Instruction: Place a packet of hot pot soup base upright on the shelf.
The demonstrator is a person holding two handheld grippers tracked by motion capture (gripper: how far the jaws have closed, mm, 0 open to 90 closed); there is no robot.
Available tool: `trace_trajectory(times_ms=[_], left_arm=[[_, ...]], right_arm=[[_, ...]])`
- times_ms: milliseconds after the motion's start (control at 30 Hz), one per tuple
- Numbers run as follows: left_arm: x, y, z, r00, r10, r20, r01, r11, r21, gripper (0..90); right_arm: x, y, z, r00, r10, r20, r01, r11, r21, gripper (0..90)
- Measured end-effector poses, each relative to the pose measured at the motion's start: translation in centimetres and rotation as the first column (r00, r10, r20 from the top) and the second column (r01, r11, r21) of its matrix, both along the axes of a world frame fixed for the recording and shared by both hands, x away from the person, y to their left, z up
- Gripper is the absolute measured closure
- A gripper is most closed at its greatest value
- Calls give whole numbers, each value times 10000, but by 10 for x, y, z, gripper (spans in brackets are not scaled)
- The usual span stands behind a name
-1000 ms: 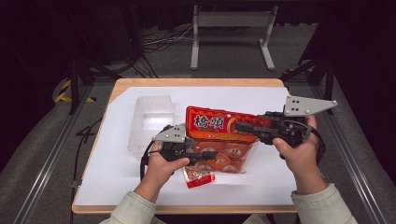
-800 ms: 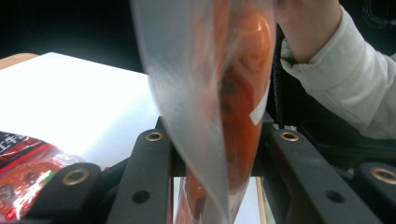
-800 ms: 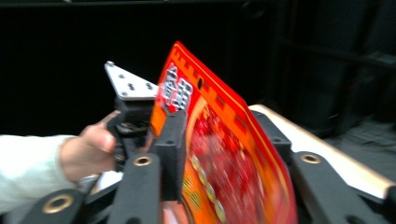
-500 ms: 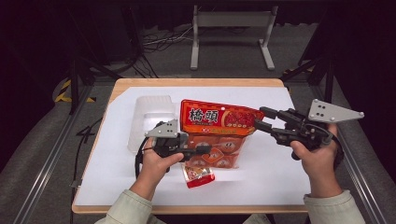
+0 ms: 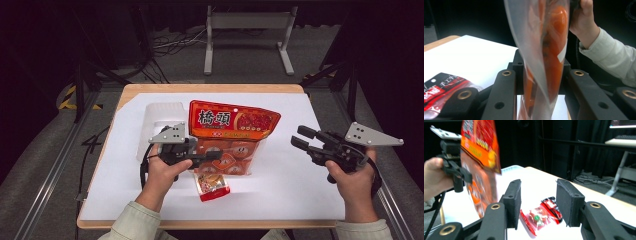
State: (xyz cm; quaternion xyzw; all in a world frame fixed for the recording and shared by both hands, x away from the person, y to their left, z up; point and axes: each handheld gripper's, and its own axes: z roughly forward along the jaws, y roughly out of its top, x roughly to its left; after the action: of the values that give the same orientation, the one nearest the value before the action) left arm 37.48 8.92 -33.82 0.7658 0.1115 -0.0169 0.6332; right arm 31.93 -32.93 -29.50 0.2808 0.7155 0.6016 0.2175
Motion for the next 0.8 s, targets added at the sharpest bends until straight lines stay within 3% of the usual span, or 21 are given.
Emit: trace_trajectory(times_ms=[67,167,567,800], left_arm=[[2,1,3,9999,136,28,-136,9999,-62,707],[7,4,7,9996,288,81,-287,9995,-151,707],[27,22,18,9943,1050,179,-1045,9942,-274,707],[39,36,24,9857,1623,462,-1622,9867,-68,707]], right_arm=[[1,-4,-8,9997,-210,-101,211,9998,46,571],[4,-6,-13,9984,-452,-330,441,9985,-330,579],[5,-11,-21,9970,-480,-602,467,9987,-218,594],[0,-16,-23,9953,-580,-771,573,9983,-119,594]])
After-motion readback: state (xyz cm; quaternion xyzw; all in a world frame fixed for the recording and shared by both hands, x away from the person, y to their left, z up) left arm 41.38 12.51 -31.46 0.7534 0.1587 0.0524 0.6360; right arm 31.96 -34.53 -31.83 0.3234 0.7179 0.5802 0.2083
